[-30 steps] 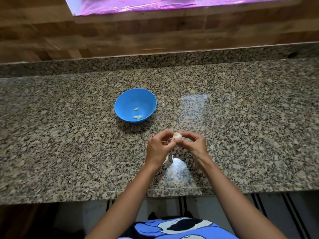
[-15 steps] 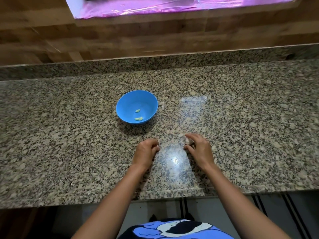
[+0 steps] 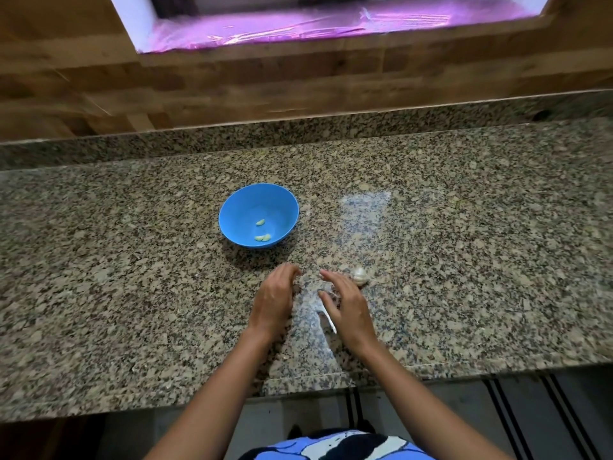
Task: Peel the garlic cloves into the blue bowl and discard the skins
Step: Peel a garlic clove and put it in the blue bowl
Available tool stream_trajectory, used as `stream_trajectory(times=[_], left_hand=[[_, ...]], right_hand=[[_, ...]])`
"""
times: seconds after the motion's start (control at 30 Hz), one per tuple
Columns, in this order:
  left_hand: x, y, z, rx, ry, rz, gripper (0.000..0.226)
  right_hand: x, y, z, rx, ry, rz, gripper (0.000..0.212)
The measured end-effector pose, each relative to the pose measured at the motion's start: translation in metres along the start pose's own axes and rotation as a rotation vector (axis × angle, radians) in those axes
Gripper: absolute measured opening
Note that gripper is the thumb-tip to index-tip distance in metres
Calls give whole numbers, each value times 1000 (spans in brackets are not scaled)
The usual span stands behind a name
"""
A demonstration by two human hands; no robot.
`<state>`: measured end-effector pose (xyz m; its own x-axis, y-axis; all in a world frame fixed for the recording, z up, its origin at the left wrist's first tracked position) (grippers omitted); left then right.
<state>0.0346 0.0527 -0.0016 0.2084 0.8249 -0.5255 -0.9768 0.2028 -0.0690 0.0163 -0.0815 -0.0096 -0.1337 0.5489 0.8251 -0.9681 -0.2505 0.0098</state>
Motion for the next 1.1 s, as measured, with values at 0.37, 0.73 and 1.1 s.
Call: stream_trajectory(times=[0.37,0.73,1.1], left_hand=[[24,1,-14,200,182,318,10],[23,2,-25,402,481,476,5],[10,1,-42,600,575,615,6]], right_hand=[[-25,-9,-9,108,-236,-298,23],[-52,-9,-22,170,-684,-538,18],[-62,-8,-2,204,-345,-481,20]])
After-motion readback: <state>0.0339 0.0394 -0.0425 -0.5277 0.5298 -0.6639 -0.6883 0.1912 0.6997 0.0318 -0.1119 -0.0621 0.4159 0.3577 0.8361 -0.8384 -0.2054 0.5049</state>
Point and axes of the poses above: each hand's wrist, its own y-axis away from the middle knuckle, its own z-axis out of the back of the hand, x = y × z, the point moved 9 cm from there along -y, towards the middle knuckle, and after that the axes turned 10 degrees about x, right-handed, at the moved point
